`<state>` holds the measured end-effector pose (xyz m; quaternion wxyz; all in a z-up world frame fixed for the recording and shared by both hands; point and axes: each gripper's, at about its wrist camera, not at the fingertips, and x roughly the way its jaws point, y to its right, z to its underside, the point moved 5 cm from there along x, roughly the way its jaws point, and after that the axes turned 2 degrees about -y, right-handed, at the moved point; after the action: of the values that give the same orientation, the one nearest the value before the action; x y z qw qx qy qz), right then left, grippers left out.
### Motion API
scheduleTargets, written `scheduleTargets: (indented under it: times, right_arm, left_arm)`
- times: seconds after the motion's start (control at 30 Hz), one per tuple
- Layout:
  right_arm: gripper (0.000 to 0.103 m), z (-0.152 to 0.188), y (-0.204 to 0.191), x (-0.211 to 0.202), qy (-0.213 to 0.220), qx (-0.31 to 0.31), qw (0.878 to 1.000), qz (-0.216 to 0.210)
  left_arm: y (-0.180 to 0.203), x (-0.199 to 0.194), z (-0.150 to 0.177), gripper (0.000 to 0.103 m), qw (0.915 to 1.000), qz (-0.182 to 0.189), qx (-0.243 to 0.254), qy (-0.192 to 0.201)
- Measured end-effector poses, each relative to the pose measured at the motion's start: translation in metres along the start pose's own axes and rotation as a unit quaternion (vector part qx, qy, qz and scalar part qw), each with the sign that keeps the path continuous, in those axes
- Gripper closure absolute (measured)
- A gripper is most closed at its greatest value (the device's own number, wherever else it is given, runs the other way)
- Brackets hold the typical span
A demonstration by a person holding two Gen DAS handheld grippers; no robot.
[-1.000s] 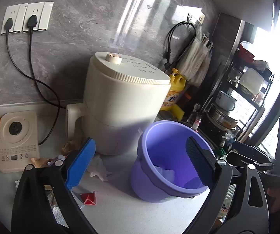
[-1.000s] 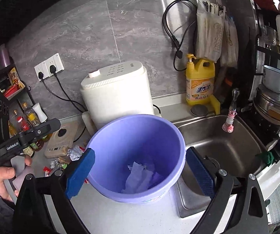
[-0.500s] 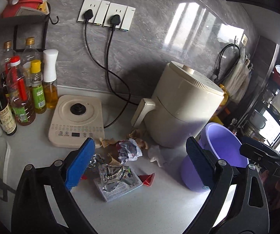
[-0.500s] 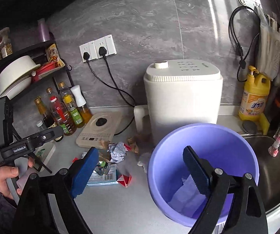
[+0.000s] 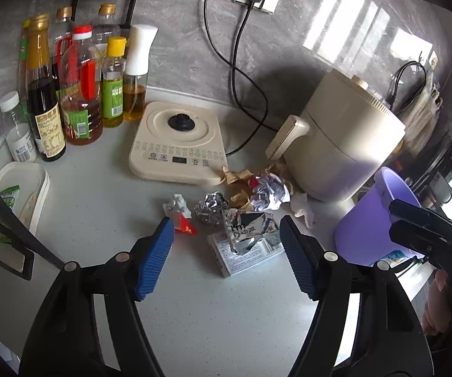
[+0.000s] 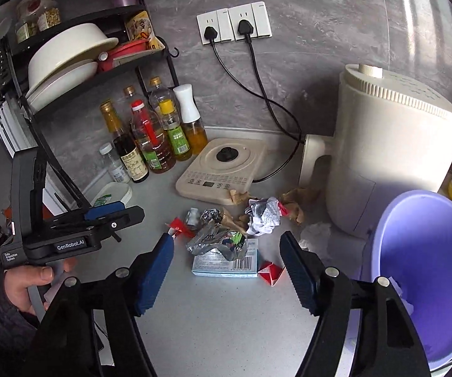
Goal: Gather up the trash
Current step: 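Grasp the red-white paper wrapper with the left gripper while the right grasps a foil wrapper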
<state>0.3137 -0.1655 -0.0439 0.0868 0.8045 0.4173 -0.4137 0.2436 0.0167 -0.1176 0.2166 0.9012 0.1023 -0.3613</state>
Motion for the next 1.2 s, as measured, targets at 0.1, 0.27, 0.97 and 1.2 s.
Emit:
scheduleTargets:
  times: [0.1, 0.27, 0.97, 1.2]
  right_arm:
    - [0.036, 0.007, -0.008, 0.017, -0.023, 0.009, 1.000, -0.007]
    - [0.038, 0.018, -0.011, 0.046, -0.057, 0.020, 0.998, 0.009]
    - [0.023, 0.014, 0.002, 0.141, -0.121, 0.071, 0.990, 0.026]
    - [0.036, 0.013, 0.013, 0.167, -0.124, 0.090, 0.988, 0.022]
  left_arm:
    - [-0.010, 0.014, 0.006, 0.041, 0.9998, -0.007, 0.002, -0.016]
    - [-0.032, 0.045, 0.017, 0.042, 0.9981, -0.023, -0.001, -0.057]
    - [-0.063, 0.108, 0.023, 0.090, 0.9946, -0.015, 0.009, -0.102]
    - [-0.062, 0.073, 0.020, 0.090, 0.9969, -0.028, -0.001, -0.073]
